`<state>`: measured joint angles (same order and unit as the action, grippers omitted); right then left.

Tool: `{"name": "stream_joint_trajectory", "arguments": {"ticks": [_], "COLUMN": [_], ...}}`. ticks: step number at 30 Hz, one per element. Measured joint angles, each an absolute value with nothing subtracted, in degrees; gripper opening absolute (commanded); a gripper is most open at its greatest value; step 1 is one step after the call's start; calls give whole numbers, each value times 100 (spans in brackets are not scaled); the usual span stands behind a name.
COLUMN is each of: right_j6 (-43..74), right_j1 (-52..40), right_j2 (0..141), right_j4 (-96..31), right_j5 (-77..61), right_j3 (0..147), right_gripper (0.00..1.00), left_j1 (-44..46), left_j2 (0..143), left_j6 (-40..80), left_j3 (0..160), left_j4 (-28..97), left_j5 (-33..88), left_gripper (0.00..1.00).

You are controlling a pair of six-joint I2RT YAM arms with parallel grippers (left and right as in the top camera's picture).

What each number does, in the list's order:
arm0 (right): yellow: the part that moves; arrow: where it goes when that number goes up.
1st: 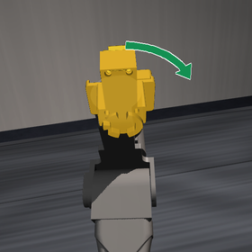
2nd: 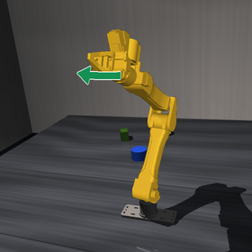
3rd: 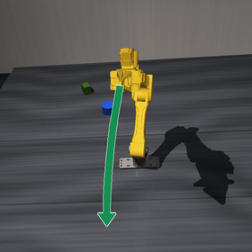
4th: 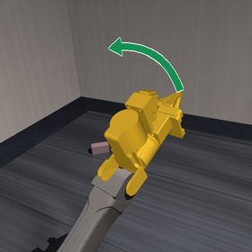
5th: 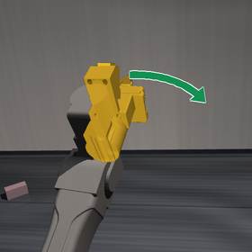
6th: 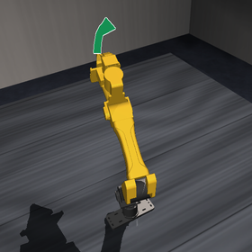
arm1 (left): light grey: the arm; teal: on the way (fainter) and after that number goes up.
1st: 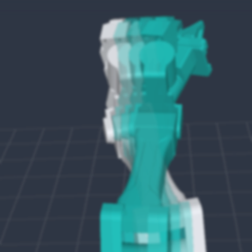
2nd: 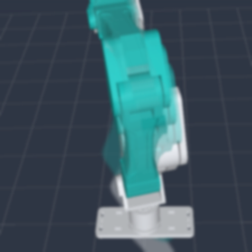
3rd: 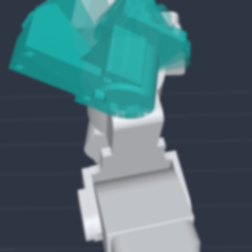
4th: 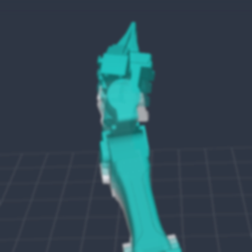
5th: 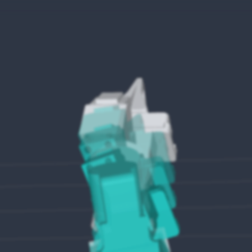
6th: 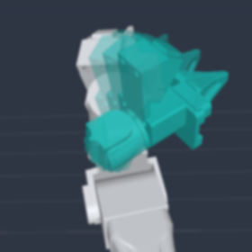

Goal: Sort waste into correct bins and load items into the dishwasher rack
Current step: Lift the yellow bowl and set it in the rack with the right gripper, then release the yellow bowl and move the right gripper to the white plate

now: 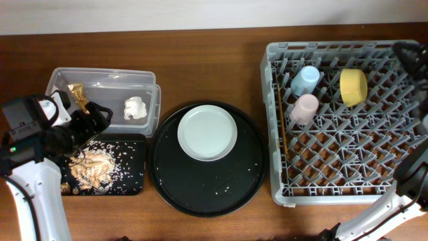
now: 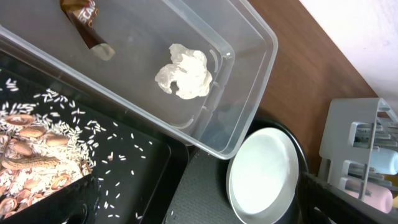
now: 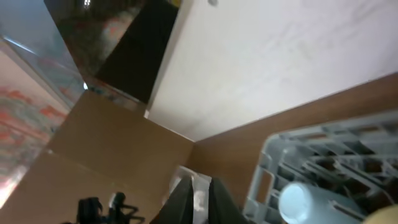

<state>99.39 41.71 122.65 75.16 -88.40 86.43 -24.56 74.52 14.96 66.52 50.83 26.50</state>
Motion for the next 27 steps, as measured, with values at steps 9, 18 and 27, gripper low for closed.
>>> {"name": "stream_joint_trajectory", "arguments": {"ticks": [9, 18, 27], "right_j6": [8628, 2292, 45], "right_j1": [3627, 3240, 2919], "right_j2": [12250, 12164, 11931], "right_j4": [3612, -4357, -5824], "right_j5": [-7013, -4112, -1450], "right_j3": [9181, 10768, 11225], "right_gripper": [10, 17, 16], "left_j1": [-2456, -2456, -2456], "left_j2": [7452, 7452, 7452], "left_j6": [1496, 1496, 1496], "left_j3": [6652, 6652, 6652], "left_j4": [5085, 5096, 5085], "left_j5": [2650, 2650, 2650], "left_gripper": [99, 99, 99]}}
